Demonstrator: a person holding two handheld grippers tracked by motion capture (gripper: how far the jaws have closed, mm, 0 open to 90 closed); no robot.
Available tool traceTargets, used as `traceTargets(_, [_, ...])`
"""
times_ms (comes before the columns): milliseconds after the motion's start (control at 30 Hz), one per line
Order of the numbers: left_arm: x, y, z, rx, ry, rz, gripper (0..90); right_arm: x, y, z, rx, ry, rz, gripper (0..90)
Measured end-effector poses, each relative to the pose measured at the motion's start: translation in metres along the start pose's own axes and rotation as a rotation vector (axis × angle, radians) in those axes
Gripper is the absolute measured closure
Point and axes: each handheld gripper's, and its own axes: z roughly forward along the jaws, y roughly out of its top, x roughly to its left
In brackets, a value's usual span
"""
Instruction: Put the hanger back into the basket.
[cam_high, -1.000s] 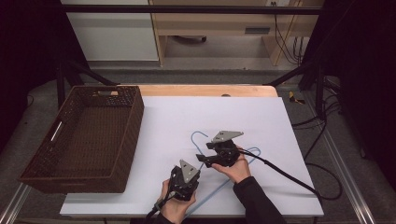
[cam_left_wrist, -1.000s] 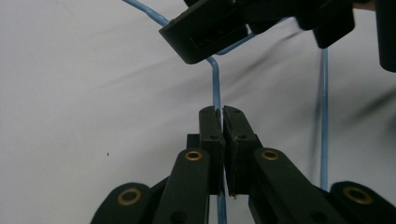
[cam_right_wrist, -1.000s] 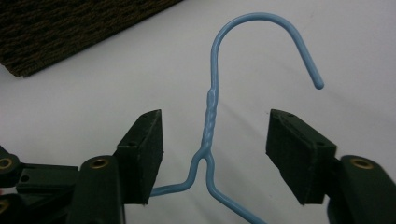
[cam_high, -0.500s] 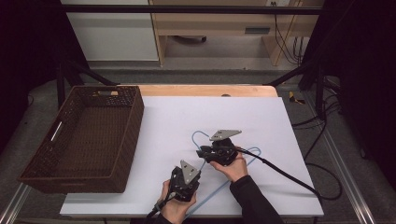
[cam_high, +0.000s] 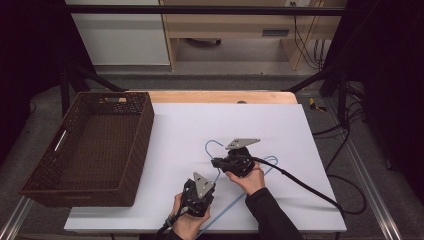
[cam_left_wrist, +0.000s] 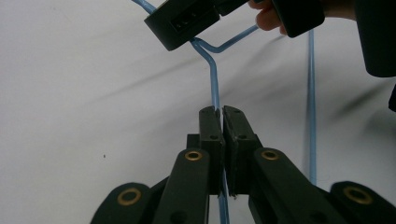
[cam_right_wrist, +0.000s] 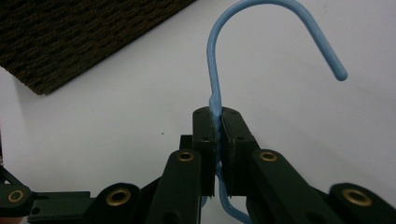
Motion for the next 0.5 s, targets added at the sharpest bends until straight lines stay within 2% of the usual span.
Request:
traceTargets(267, [0.002,0.0,0.0,-0.012,-0.011,0.009,86.9,0.001,0.0,-0.001,0.002,0.0,0.004,86.2])
traceTargets(367, [0.004,0.001,-0.002,-0.021,-0.036,0.008,86.5,0.001,0.001,-0.003,0.003,0.002,0.005,86.1])
traceTargets(400, [0.008,0.002,-0.005,-0.032,-0.075,-0.001,85.0,0.001,0.001,-0.003,0.003,0.005,0.0,86.1])
traceTargets(433, [0.009,0.003,-0.007,-0.033,-0.096,-0.013,82.2,0.002,0.001,-0.003,0.001,0.007,0.001,86.1])
traceTargets(500, [0.012,0.006,-0.011,-0.013,-0.106,-0.011,76.5,0.002,0.001,-0.004,-0.001,0.012,0.002,86.1])
